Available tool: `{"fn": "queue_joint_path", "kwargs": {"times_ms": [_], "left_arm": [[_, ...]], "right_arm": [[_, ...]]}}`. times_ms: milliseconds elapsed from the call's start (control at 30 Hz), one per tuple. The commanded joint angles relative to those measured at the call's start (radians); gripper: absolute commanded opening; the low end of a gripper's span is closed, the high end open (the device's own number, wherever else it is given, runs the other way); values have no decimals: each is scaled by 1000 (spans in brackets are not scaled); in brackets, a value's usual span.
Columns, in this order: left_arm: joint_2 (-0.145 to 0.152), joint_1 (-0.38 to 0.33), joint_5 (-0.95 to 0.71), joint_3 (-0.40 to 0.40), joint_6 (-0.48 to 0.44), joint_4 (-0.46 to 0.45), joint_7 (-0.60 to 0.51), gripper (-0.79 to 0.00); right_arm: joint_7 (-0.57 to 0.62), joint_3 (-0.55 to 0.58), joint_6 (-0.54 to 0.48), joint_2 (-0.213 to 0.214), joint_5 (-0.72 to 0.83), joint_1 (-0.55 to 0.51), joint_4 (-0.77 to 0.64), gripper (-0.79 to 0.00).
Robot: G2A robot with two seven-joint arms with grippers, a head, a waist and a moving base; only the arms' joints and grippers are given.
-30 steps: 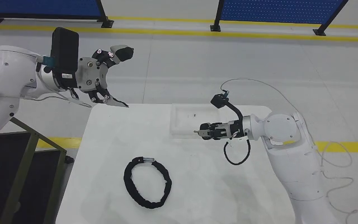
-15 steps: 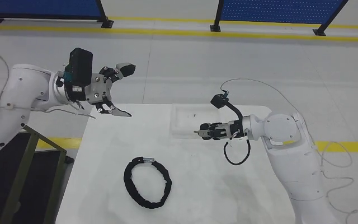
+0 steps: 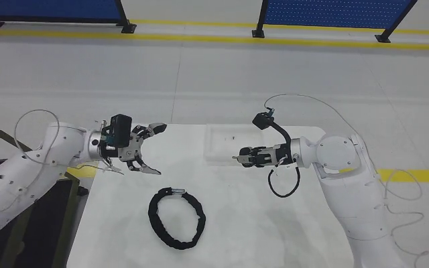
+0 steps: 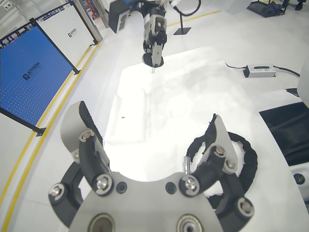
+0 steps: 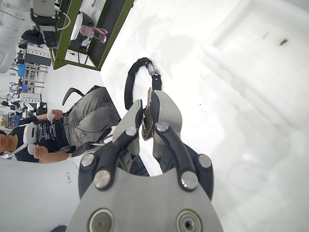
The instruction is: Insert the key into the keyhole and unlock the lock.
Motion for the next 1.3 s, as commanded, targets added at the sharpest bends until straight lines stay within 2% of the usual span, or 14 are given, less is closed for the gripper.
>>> {"fn": "queue_joint_path", "kwargs": {"times_ms": [0, 433, 833, 1267], "left_arm": [[-13, 21, 6, 3, -8, 36, -8, 0], [-148, 123, 69, 8, -80, 261, -138, 0], [-244, 188, 152, 8, -80, 365, -228, 0], [-246, 189, 154, 8, -80, 366, -231, 0]], "right_arm": [[0, 0, 0, 0, 0, 0, 0, -785], [0, 0, 0, 0, 0, 0, 0, -785], [0, 0, 0, 0, 0, 0, 0, -785], [0, 0, 0, 0, 0, 0, 0, -785]]}}
